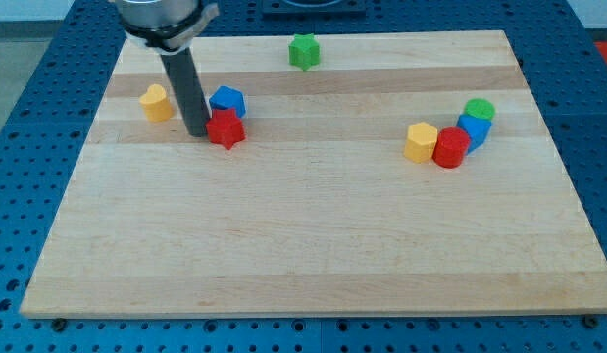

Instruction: Move the red star towards the group of blocks

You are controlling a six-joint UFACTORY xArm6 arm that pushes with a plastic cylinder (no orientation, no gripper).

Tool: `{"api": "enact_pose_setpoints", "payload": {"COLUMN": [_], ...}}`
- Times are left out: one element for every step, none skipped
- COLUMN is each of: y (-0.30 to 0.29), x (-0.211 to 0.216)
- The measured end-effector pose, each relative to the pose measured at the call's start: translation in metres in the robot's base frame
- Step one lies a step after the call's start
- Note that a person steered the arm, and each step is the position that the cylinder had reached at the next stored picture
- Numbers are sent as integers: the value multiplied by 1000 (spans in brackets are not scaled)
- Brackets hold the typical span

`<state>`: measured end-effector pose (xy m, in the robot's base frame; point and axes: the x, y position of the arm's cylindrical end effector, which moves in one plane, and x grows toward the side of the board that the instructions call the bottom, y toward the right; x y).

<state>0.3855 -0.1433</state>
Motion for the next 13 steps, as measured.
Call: {"api": "enact_pose_setpoints", "payload": {"y": [30, 52, 77, 96, 112, 130, 146, 152, 160, 171, 183, 199, 220], "x": [4, 14, 21, 32, 43, 43, 39, 26, 11, -6, -25, -34, -36]}}
